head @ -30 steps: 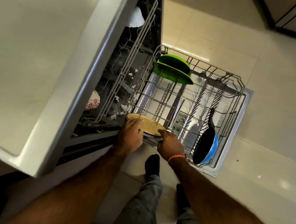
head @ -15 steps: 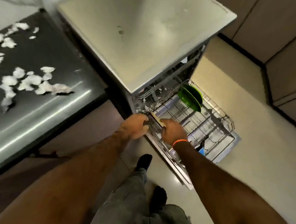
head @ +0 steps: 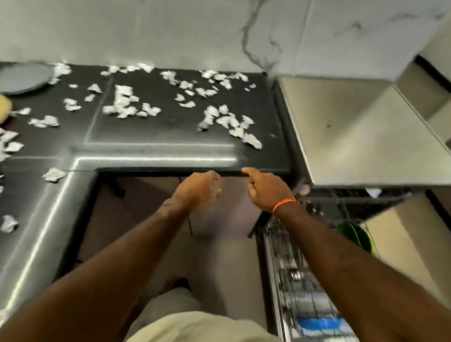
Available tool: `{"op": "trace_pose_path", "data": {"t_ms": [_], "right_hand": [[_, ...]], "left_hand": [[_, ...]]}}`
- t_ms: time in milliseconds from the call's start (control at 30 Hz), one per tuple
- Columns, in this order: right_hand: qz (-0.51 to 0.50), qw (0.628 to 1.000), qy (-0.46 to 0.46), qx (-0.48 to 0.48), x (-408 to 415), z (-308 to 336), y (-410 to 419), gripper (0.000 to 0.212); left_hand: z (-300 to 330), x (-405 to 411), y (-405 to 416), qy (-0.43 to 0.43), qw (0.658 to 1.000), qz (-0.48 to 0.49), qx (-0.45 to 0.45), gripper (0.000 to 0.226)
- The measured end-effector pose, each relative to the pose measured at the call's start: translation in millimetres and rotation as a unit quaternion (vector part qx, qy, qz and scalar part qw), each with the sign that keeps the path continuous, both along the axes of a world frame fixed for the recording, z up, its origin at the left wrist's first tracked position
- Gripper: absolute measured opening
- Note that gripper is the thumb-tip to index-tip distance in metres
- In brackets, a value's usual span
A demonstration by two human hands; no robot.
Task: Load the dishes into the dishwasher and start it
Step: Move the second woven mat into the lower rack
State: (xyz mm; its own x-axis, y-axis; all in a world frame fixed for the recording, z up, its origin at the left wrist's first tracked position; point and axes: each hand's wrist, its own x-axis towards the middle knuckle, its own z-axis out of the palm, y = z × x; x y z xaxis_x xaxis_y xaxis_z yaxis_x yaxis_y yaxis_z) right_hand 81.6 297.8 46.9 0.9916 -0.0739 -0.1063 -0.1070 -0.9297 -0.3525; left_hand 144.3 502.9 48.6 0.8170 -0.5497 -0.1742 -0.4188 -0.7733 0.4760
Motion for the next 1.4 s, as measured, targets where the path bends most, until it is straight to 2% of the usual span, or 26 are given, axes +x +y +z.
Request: {"op": "trace_pose_path", "data": {"t_ms": [133, 233, 367, 500, 633, 1033, 1200, 1400], "right_hand": [[0.079, 0.996, -0.039, -0.012, 56.2, 20.5, 68.0, 0.037], [0.138, 0.989, -0.053, 0.002, 102.6, 28.1, 117.8, 0.037], [0.208, 0.976, -0.054, -0.018, 176.8, 36.7, 189.5, 0.047], [0.240, 0.969, -0.039, -0.032, 234.7, 32.0, 261.3, 0.064], [0.278, 0.960, -0.019, -0.029, 276.1, 20.6, 327.0, 0.065], [0.391, 0.920, -0.002, -0.013, 418.0, -1.8, 491.1, 0.056], [0.399, 0.916, 0.023, 0.029, 487.2, -5.6, 546.3, 0.054], [0.329, 0.935, 0.075, 0.110, 545.2, -16.7, 591.3, 0.043]], "left_hand": [[18.6, 25.5, 82.7, -0.044, 0.997, 0.069, -0.008, 0.032], [24.5, 48.8, 148.8, -0.063, 0.988, 0.140, -0.025, 0.043], [29.4, 86.6, 235.5, -0.086, 0.972, 0.219, -0.014, 0.049], [28.9, 120.7, 307.1, -0.106, 0.963, 0.245, 0.028, 0.057], [30.5, 146.7, 361.3, -0.114, 0.955, 0.262, 0.076, 0.069], [20.7, 239.0, 477.0, -0.044, 0.917, 0.382, 0.105, 0.068], [12.7, 280.1, 513.1, -0.009, 0.897, 0.429, 0.105, 0.069], [-10.2, 317.5, 544.7, 0.052, 0.881, 0.449, 0.143, 0.076]]}}
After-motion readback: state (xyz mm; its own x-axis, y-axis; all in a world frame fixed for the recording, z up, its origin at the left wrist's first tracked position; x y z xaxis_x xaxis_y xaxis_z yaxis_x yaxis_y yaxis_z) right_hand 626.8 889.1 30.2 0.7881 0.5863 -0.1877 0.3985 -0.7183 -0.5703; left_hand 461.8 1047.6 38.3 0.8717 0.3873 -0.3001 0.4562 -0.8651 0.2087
